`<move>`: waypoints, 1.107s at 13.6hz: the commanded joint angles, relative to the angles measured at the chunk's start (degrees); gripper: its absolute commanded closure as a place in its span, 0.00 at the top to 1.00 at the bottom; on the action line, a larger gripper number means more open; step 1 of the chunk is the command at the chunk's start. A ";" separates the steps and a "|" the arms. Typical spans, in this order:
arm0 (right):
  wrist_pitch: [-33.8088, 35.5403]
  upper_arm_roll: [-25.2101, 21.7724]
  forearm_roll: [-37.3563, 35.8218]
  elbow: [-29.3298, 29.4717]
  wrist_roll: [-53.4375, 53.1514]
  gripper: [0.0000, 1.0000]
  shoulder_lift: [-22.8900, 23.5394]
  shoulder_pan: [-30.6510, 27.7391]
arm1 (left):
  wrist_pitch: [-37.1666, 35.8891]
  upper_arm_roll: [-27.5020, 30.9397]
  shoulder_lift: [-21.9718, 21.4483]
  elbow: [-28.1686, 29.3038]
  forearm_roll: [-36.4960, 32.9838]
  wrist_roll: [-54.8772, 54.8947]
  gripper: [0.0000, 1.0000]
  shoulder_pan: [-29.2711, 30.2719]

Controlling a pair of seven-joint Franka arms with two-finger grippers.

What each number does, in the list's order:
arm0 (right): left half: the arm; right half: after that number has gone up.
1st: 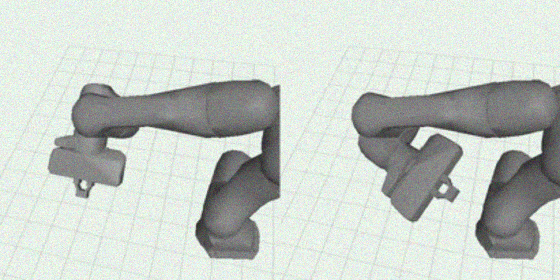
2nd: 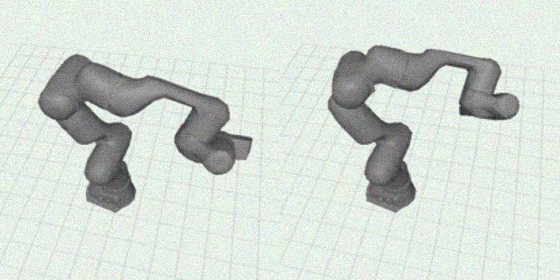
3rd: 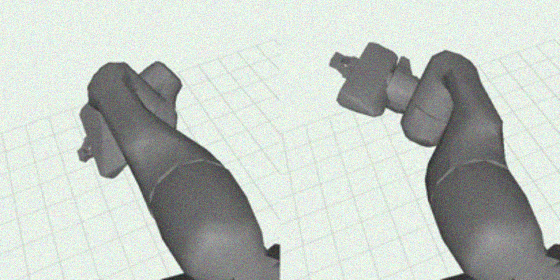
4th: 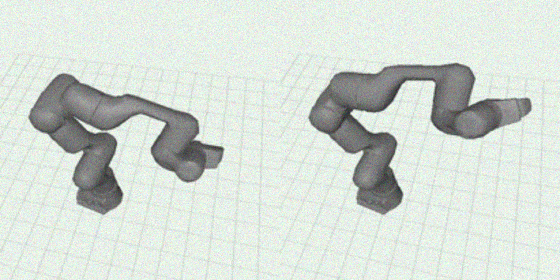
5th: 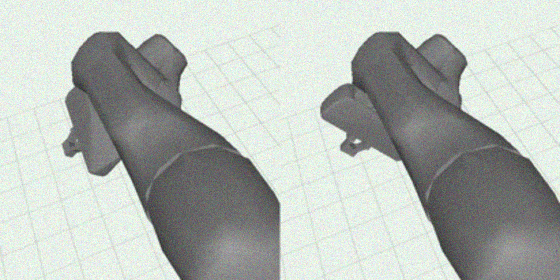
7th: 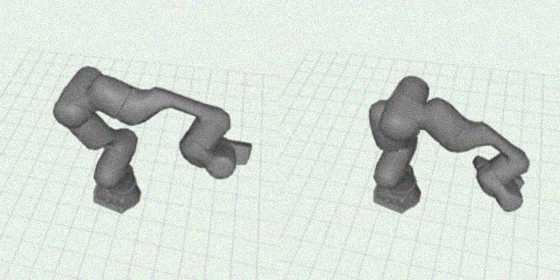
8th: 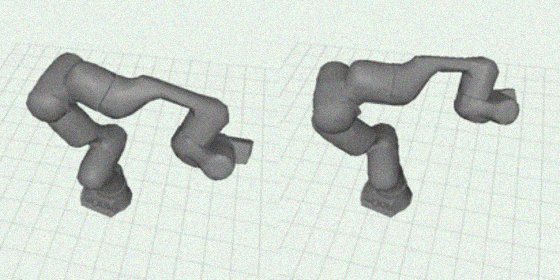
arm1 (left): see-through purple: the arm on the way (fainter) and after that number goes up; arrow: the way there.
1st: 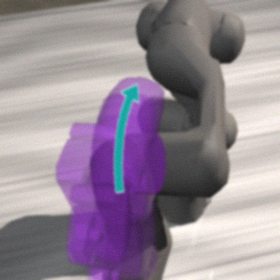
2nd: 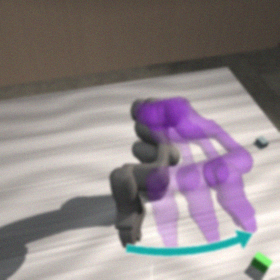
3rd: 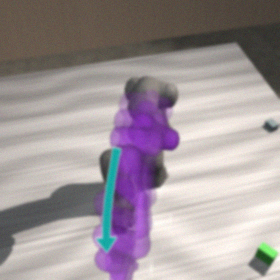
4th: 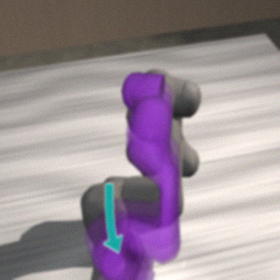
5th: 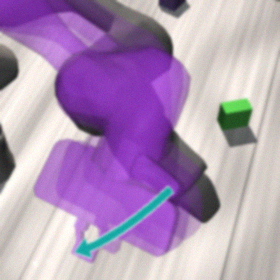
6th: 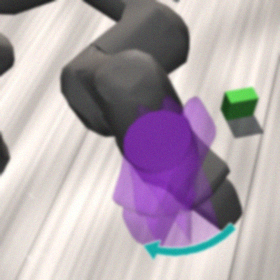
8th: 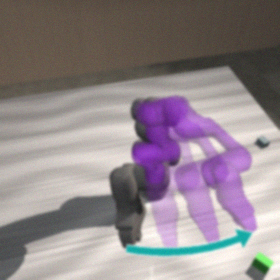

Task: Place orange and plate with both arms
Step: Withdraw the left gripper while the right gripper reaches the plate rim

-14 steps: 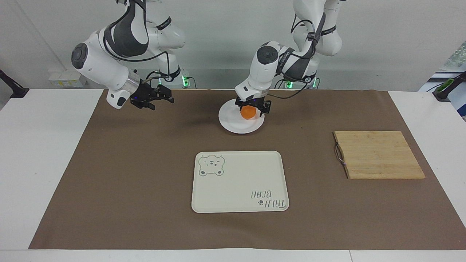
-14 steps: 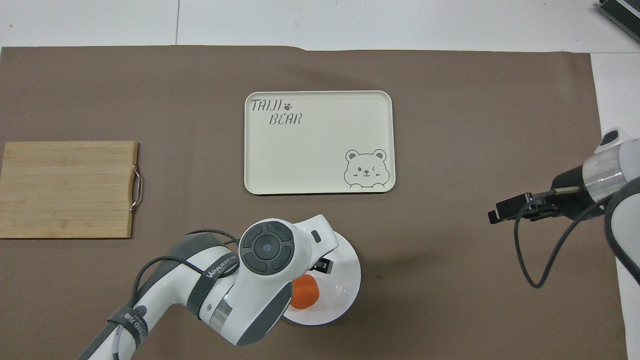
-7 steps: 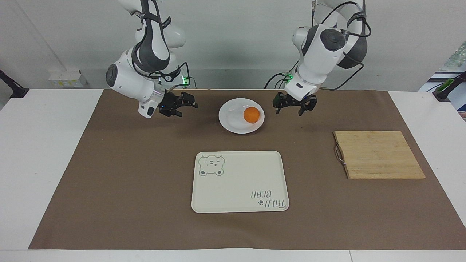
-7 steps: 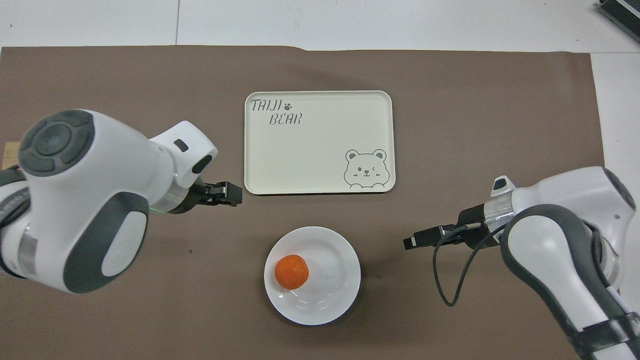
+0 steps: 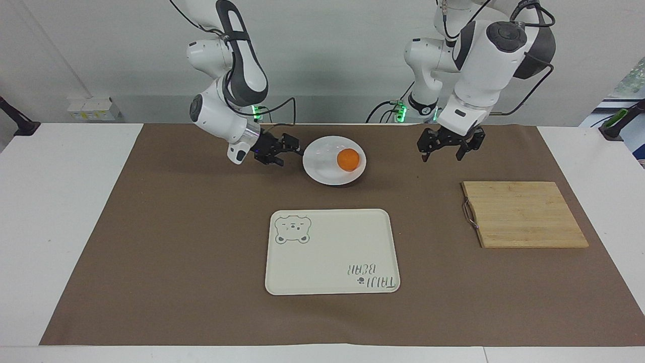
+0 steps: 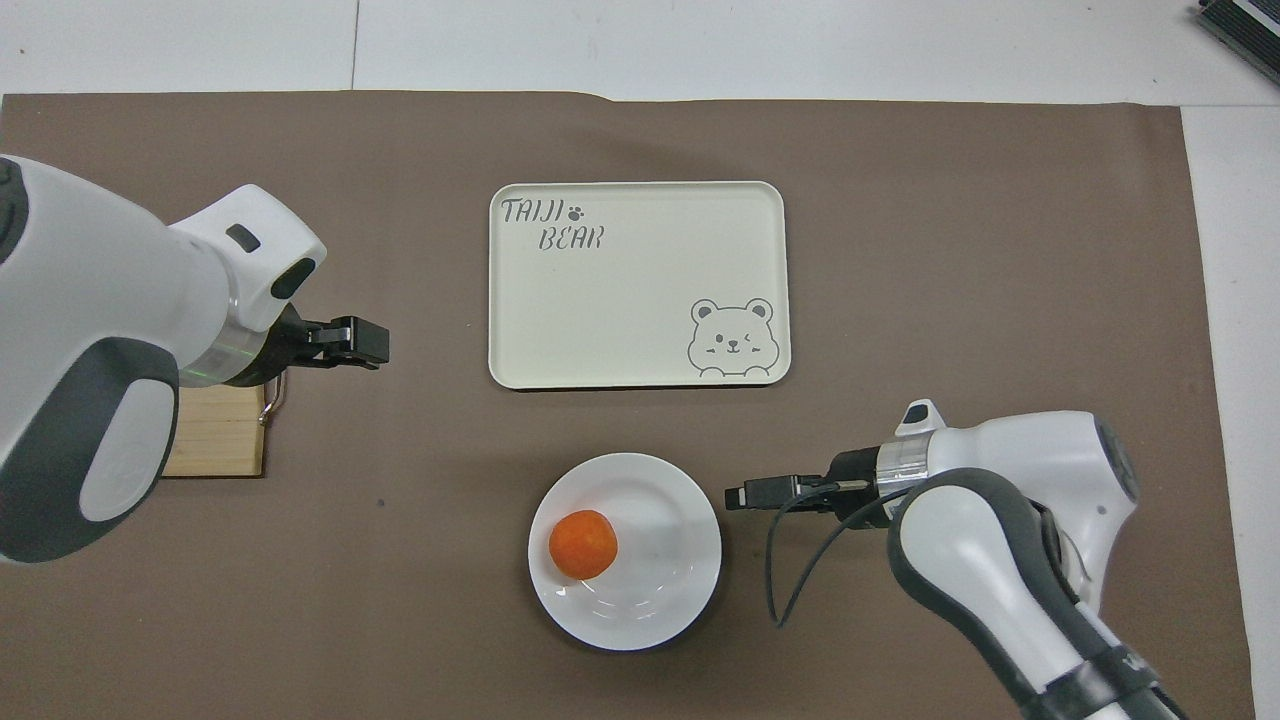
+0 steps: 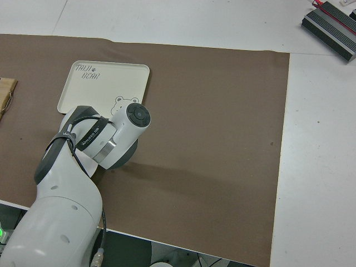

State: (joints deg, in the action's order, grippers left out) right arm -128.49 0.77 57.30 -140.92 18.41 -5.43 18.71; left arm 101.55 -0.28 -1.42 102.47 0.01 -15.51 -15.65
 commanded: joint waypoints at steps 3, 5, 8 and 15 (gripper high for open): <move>-5.53 -0.07 3.60 -3.31 -0.66 1.00 1.03 4.39 | -1.53 -0.34 0.72 -3.14 -1.42 10.31 1.00 5.89; -6.51 -0.07 6.23 -3.66 -0.66 1.00 1.91 5.10 | -1.44 -0.25 0.63 -4.11 -1.15 10.41 1.00 8.26; -6.59 0.02 6.77 -4.19 -0.57 0.96 2.71 6.16 | -3.01 -0.16 -0.07 -5.08 -1.50 10.33 1.00 9.14; -8.95 0.02 12.66 -4.72 1.01 0.79 5.26 9.93 | -4.51 0.01 0.10 -6.39 -1.24 10.41 1.00 11.61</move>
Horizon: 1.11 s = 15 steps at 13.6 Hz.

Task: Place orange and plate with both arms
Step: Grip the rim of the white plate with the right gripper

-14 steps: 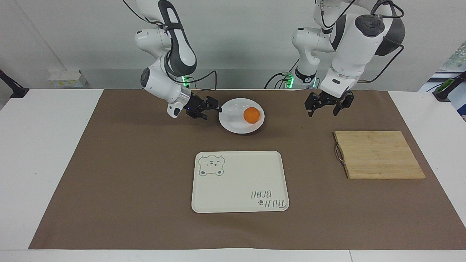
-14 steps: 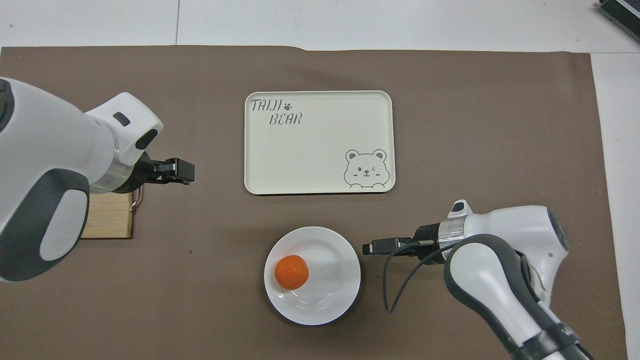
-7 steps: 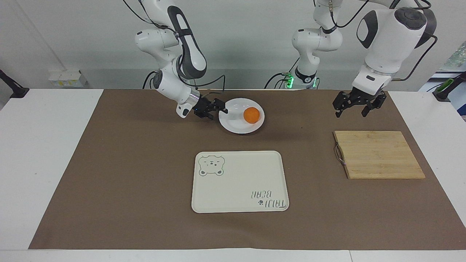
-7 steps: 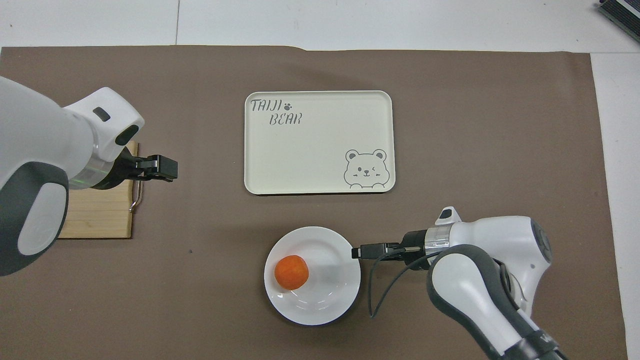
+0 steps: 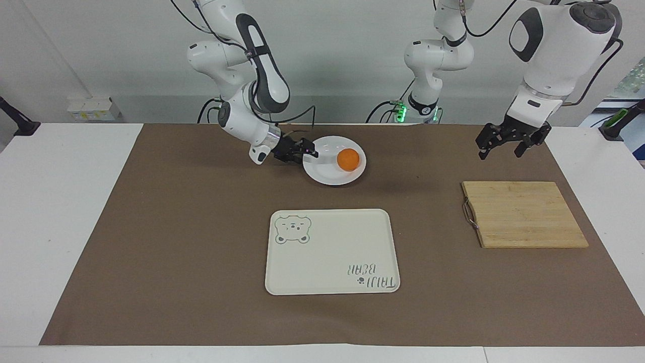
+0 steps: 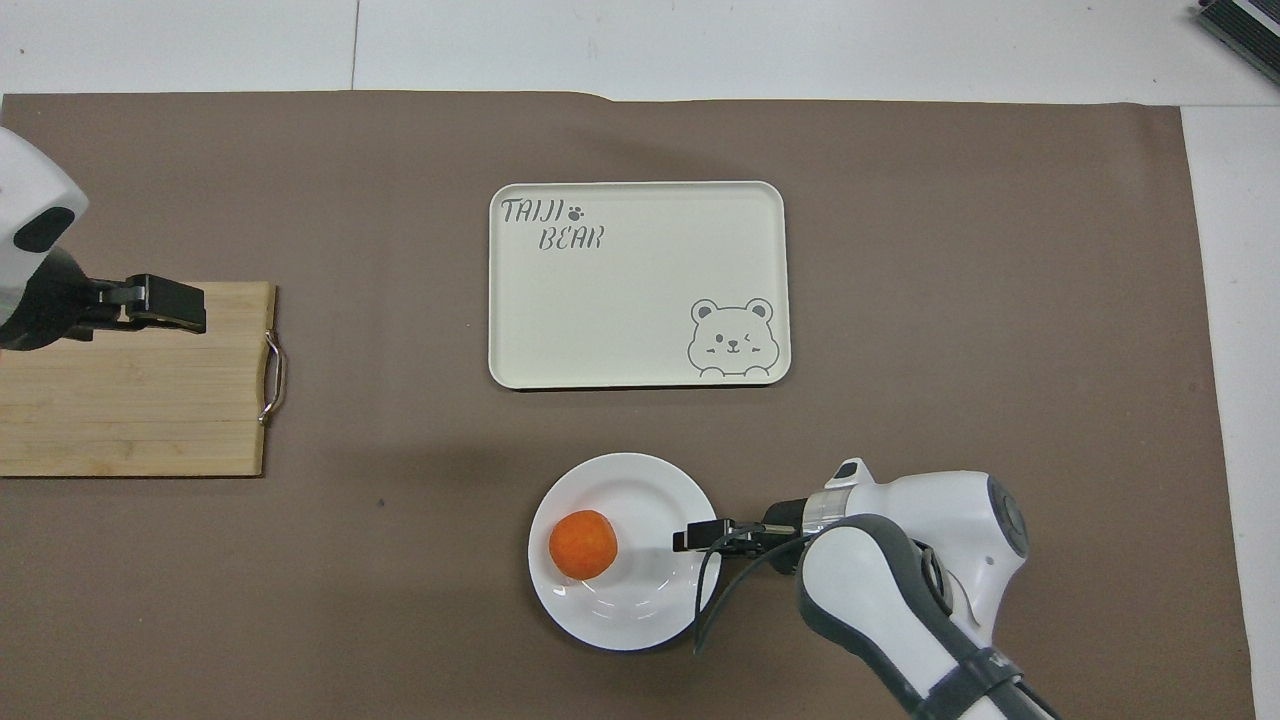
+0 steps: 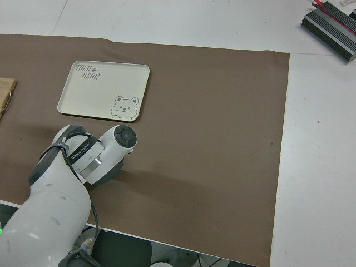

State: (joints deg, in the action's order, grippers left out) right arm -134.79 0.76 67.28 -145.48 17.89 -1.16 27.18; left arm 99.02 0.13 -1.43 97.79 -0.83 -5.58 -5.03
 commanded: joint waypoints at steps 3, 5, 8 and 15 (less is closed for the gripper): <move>-3.98 0.03 3.38 -0.16 1.53 0.67 2.65 3.75 | -2.25 -0.30 0.28 -1.90 -0.31 3.62 1.00 2.83; -6.62 0.03 4.87 -0.16 1.27 0.22 2.83 5.95 | -4.08 -0.39 0.46 -3.13 -0.40 6.80 1.00 2.74; -6.01 0.03 5.32 -0.16 1.00 0.00 2.83 5.61 | -6.82 -1.61 0.64 -6.83 -0.40 6.89 1.00 1.87; -2.15 -0.06 7.87 0.54 5.74 0.00 0.73 2.10 | -7.00 -2.94 -0.16 -6.39 0.31 6.89 1.00 0.02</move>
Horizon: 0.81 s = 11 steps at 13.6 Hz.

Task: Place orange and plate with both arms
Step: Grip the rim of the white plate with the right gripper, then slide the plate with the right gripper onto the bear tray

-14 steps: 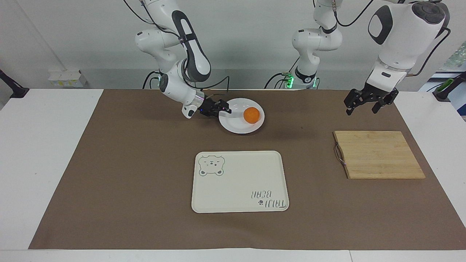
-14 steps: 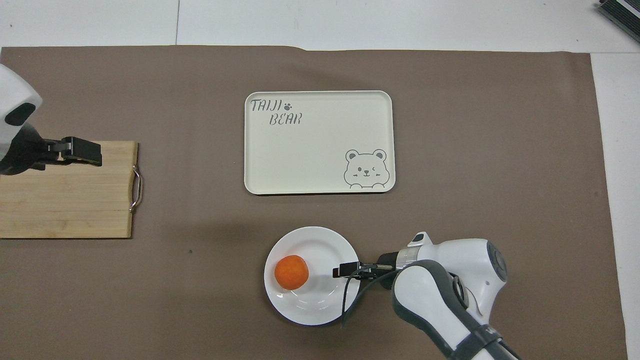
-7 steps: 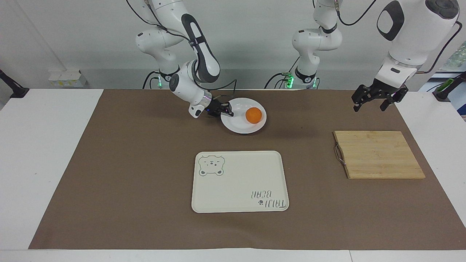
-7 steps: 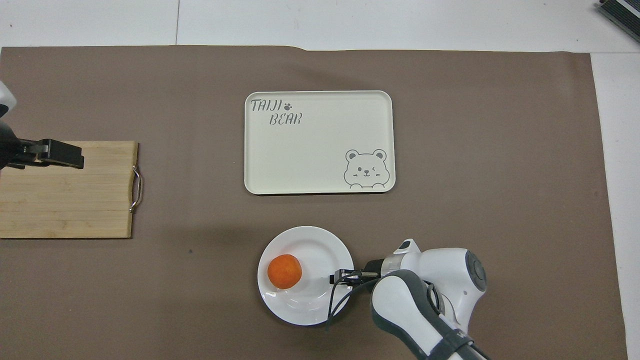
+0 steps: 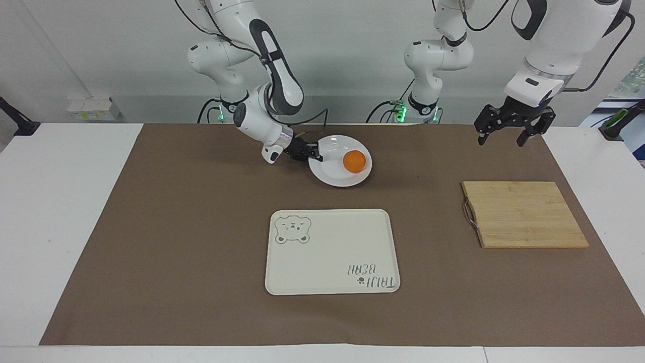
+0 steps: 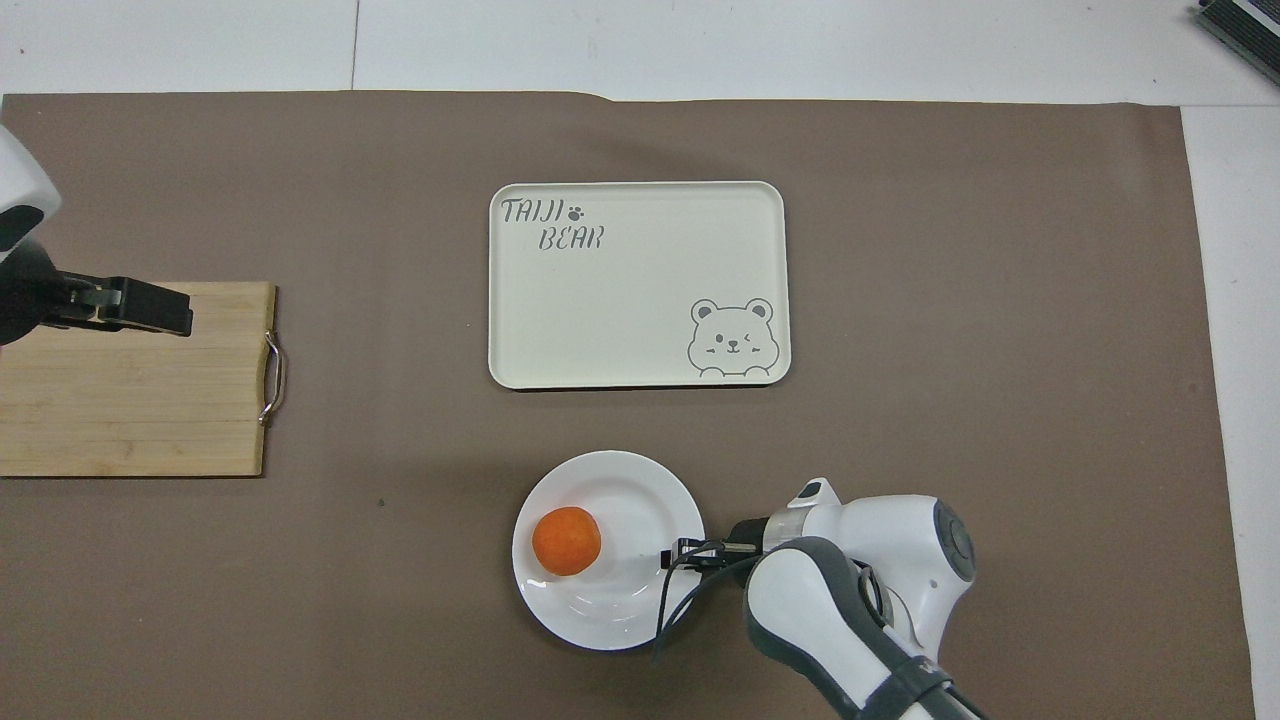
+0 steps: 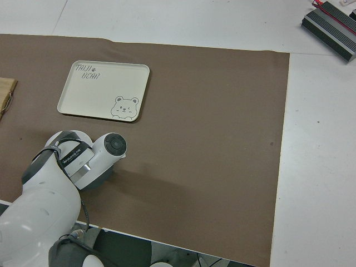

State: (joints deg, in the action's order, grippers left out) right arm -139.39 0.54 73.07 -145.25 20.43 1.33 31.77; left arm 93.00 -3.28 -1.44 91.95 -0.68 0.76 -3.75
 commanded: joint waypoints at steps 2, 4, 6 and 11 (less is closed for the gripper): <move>4.55 -0.10 2.08 0.93 3.30 0.00 -3.78 -4.43 | -0.71 0.55 -0.14 -0.55 0.15 0.38 1.00 -0.73; 6.66 -0.19 2.08 2.42 3.12 0.00 -4.93 -6.80 | -0.19 0.81 -0.06 -0.55 0.15 0.47 1.00 -0.38; 7.46 -0.19 1.91 5.66 2.68 0.00 -3.80 -8.74 | -0.45 0.99 -0.14 -0.98 0.06 -0.06 1.00 -0.38; 7.46 -0.45 -3.25 18.13 -4.24 0.00 4.19 -11.56 | -7.04 1.43 0.73 -3.88 0.15 0.12 1.00 -0.38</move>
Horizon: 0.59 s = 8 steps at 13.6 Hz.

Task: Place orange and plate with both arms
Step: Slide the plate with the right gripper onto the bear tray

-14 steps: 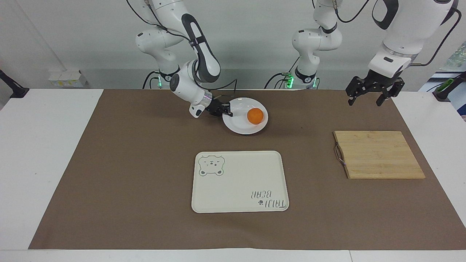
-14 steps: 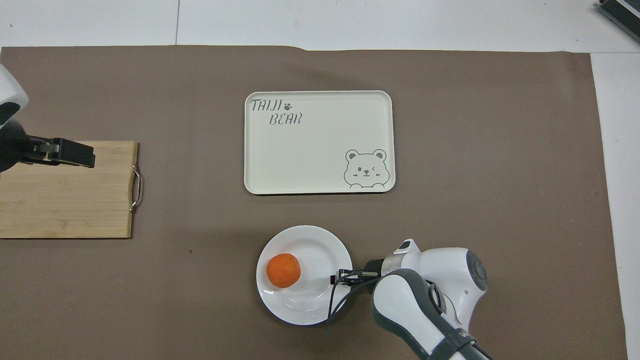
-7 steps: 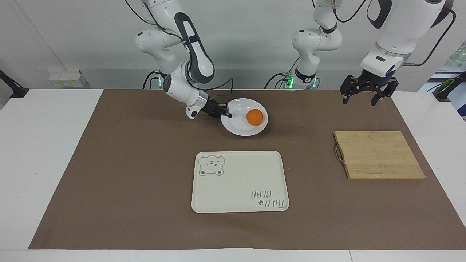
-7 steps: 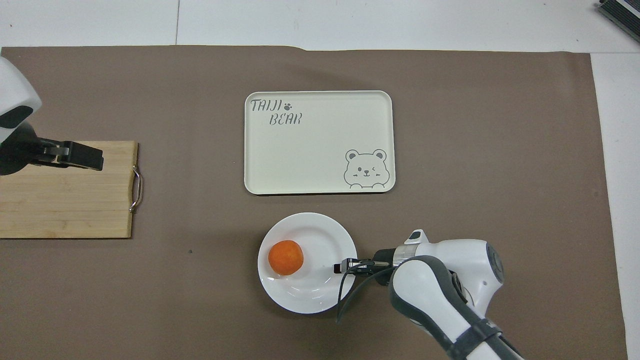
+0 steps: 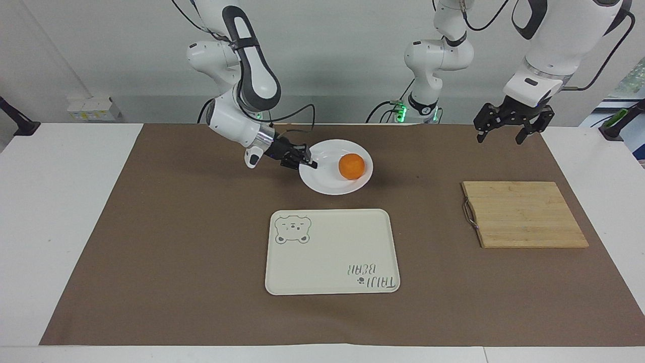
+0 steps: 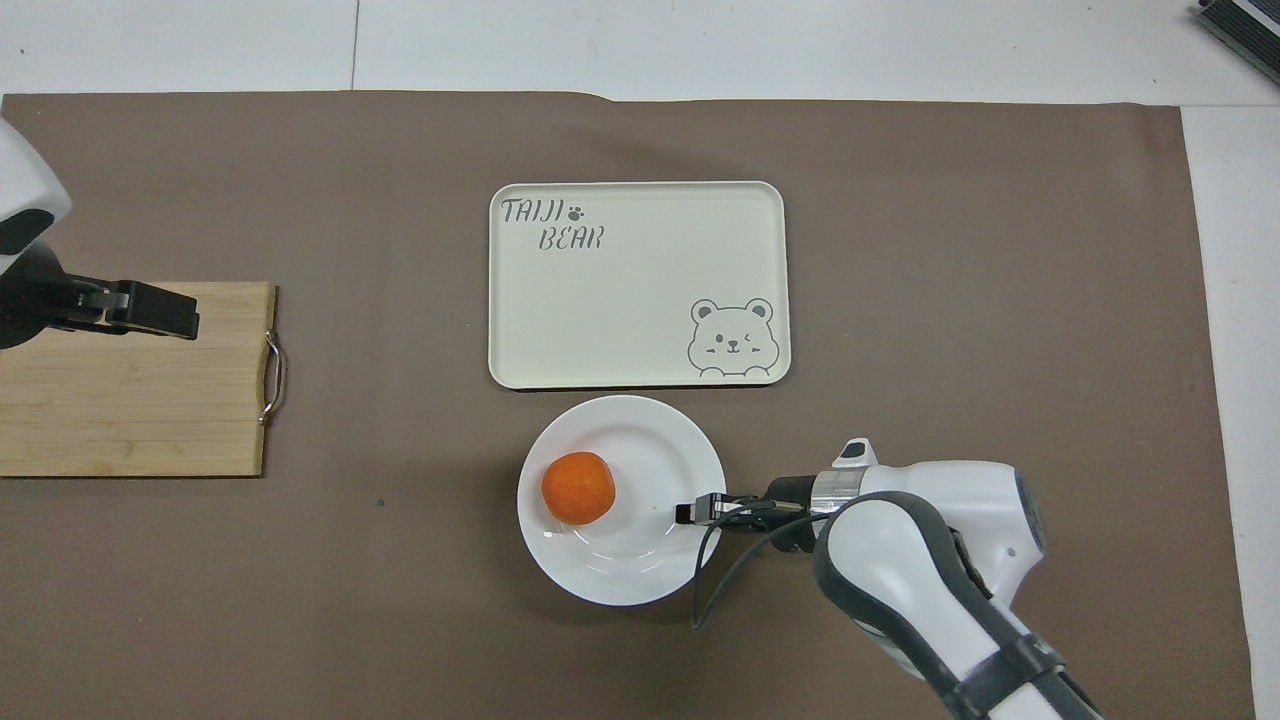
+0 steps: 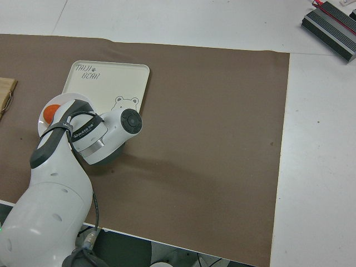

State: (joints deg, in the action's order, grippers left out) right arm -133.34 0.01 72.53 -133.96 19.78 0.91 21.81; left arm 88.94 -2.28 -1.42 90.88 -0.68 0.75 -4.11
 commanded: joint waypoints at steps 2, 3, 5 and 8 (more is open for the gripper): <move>1.94 0.16 -9.83 12.73 -9.38 0.00 8.22 -4.04 | -1.67 0.43 0.46 -2.82 0.24 -0.04 1.00 -0.02; 2.90 0.16 -10.99 15.72 -10.45 0.00 9.80 -5.01 | -1.23 0.52 0.11 -2.30 0.15 -0.22 1.00 -0.02; 3.87 0.16 -11.27 21.08 -10.90 0.00 13.58 -6.68 | -1.05 0.52 0.10 -2.29 0.24 -0.04 1.00 0.07; 3.35 0.07 -11.36 28.90 -10.81 0.00 21.48 -6.87 | -0.87 0.52 0.10 -2.20 0.15 -0.13 1.00 0.07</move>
State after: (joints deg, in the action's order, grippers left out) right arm -131.12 -0.27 62.82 -111.88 10.56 16.38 15.53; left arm 88.21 -1.91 -1.43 89.38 -0.68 0.73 -4.11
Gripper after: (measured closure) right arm 0.916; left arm 0.000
